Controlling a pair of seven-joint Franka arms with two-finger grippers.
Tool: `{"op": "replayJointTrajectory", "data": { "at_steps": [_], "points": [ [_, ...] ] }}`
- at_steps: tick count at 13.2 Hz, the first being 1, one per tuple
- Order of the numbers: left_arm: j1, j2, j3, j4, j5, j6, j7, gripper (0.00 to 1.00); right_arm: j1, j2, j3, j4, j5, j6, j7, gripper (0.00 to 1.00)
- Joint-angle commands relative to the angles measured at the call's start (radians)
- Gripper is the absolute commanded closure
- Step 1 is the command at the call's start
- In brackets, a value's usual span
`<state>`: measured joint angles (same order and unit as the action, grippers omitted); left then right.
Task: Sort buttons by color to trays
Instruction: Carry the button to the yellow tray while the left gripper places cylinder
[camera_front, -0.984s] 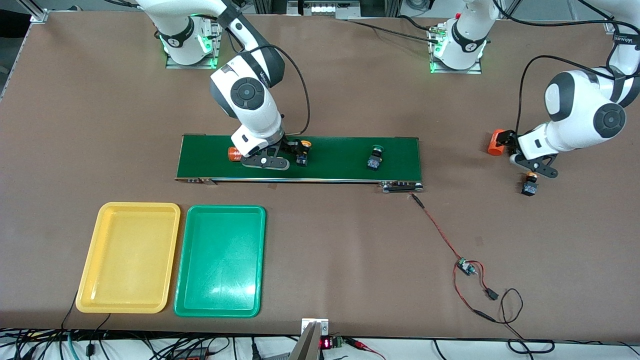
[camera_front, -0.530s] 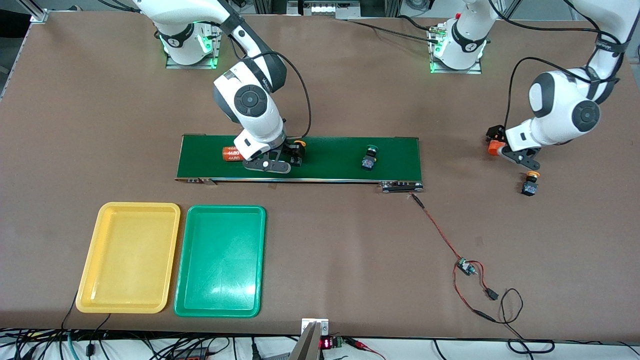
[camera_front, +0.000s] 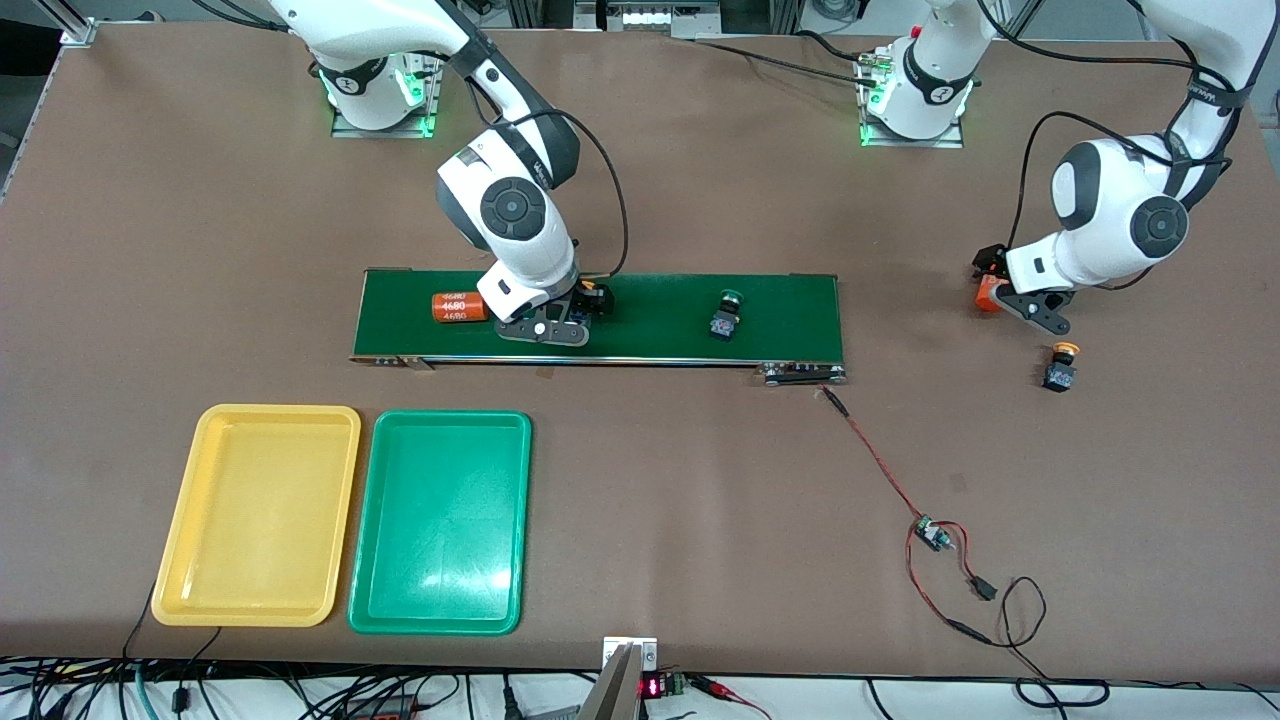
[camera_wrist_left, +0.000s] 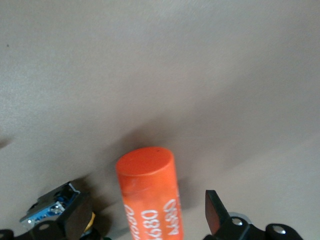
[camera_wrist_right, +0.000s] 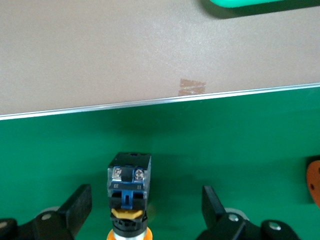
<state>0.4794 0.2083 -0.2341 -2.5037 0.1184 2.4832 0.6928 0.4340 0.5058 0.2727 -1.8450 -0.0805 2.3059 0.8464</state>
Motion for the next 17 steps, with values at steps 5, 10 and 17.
{"op": "replayJointTrajectory", "data": {
  "at_steps": [5, 10, 17],
  "points": [
    [0.031, 0.017, -0.01, -0.03, 0.021, 0.034, 0.056, 0.62, 0.002, 0.039, -0.006, 0.049, -0.015, -0.003, 0.003, 0.48],
    [-0.013, -0.061, -0.022, -0.024, 0.018, -0.006, 0.056, 1.0, -0.008, 0.031, -0.03, 0.176, -0.007, -0.182, -0.027, 0.85],
    [-0.294, -0.132, -0.091, 0.075, 0.017, -0.021, 0.161, 1.0, -0.098, -0.041, -0.127, 0.296, 0.022, -0.423, -0.324, 0.87]
  ]
}}
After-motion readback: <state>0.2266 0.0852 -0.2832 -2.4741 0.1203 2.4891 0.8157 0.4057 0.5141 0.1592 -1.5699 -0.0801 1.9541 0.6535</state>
